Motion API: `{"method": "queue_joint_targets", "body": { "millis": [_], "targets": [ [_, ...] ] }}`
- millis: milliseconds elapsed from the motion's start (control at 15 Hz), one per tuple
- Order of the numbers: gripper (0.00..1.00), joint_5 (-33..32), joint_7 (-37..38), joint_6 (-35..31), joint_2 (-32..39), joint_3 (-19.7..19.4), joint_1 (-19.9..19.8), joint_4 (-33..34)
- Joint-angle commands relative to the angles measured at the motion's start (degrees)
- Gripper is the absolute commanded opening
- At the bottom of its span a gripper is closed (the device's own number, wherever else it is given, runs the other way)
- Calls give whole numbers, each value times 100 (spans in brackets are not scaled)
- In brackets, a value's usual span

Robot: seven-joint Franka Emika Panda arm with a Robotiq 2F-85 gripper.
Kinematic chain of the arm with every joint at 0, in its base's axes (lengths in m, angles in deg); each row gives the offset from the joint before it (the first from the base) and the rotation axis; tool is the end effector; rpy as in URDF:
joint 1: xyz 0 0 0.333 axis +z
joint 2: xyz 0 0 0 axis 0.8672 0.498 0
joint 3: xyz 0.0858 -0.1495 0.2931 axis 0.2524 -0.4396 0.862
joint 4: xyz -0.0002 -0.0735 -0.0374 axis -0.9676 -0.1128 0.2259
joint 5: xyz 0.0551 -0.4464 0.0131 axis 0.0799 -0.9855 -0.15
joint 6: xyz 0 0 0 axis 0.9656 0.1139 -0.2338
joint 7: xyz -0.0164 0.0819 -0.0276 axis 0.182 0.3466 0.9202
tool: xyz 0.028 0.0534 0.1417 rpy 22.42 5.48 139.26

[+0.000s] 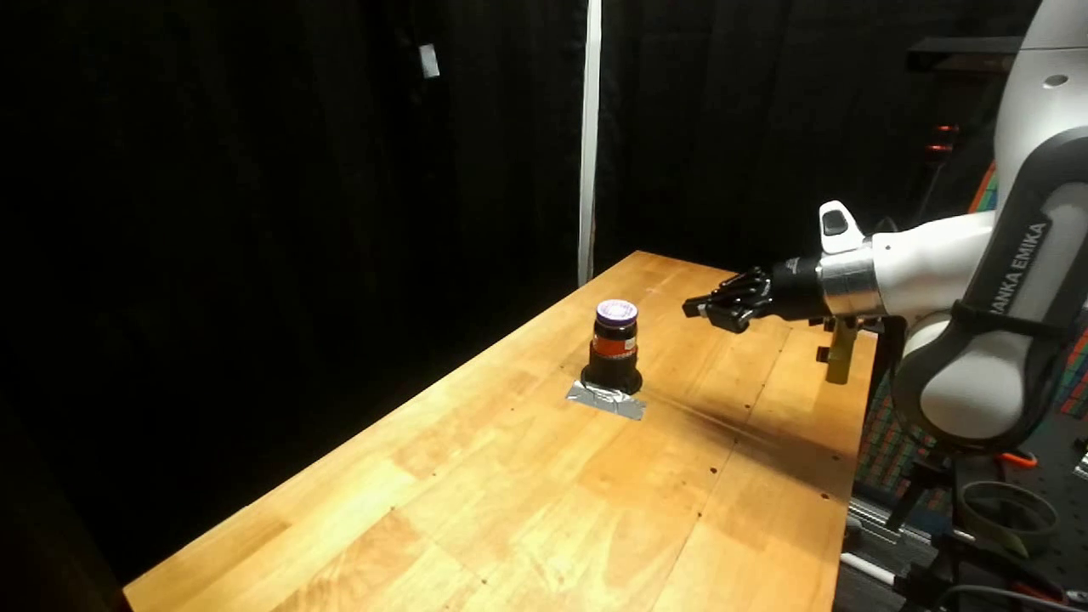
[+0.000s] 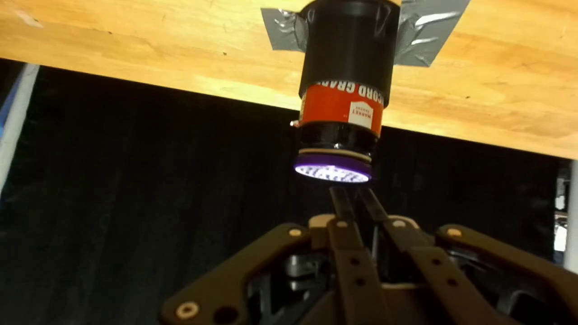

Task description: Place the rubber band over the brown cup

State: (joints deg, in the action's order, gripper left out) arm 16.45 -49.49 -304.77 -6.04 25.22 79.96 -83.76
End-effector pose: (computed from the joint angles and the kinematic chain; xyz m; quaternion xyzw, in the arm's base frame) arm 0.4652 0.1044 0.1768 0.8455 0.0978 0.5237 0.0368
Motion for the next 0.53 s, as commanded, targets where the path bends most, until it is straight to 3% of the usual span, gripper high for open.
{"method": "queue_joint_targets", "body": {
  "millis": [0, 67, 133, 267, 400, 467],
  "targets": [
    [18, 448, -72, 70, -194, -270, 555, 101],
    [37, 420, -262, 258, -228, 109, 152, -11],
    [38, 355, -383, 1293, -624, 99, 70, -47],
    [52, 237, -544, 2158, -839, 25, -86, -79],
    [68, 885, -1099, 3116, -1247, -138, 139, -168],
    [74, 1694, -1731, 3590, -1441, -144, 285, -119]
  ]
}}
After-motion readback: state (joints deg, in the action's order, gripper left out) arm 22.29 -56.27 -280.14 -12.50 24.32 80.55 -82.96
